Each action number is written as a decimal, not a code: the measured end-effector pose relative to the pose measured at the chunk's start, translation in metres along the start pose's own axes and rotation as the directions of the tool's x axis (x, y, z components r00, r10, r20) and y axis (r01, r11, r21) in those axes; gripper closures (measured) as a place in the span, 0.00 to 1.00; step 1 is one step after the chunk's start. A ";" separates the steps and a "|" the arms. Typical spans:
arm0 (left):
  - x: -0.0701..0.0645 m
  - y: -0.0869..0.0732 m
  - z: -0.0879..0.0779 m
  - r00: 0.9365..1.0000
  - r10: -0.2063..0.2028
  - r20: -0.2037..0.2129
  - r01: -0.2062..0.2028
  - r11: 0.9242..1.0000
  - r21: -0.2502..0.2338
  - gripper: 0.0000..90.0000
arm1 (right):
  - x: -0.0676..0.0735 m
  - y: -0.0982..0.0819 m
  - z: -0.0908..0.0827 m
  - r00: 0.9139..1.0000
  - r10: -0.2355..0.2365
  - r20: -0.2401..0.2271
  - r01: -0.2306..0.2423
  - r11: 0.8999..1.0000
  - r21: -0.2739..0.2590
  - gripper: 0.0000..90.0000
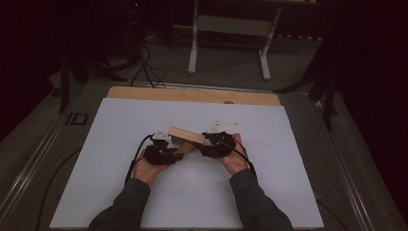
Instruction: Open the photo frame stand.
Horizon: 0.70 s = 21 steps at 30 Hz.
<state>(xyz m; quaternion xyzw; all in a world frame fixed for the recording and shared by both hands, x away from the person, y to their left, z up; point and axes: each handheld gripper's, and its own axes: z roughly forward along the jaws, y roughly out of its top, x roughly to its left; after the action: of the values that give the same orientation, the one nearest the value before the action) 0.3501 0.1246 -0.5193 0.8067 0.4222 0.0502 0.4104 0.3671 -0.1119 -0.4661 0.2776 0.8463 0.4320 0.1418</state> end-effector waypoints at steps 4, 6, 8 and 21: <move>0.000 -0.001 -0.001 1.000 0.002 0.001 -0.002 1.000 -0.004 0.68 | 0.001 -0.003 0.000 1.000 0.003 -0.011 -0.003 1.000 0.001 0.51; 0.000 -0.002 -0.001 1.000 0.003 0.001 -0.003 1.000 -0.002 0.69 | 0.002 -0.004 0.000 1.000 0.006 -0.013 -0.006 1.000 0.000 0.51; 0.001 -0.002 -0.001 1.000 0.004 0.001 -0.004 1.000 0.001 0.69 | 0.002 -0.006 -0.001 1.000 0.005 -0.016 -0.005 1.000 0.004 0.50; 0.000 -0.008 -0.002 1.000 -0.007 0.008 0.007 1.000 -0.005 0.69 | 0.006 -0.008 -0.002 1.000 0.000 -0.018 0.000 1.000 0.011 0.49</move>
<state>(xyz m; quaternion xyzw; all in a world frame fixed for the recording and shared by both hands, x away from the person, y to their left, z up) 0.3444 0.1282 -0.5234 0.8044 0.4234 0.0467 0.4141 0.3584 -0.1133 -0.4716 0.2743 0.8500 0.4297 0.1325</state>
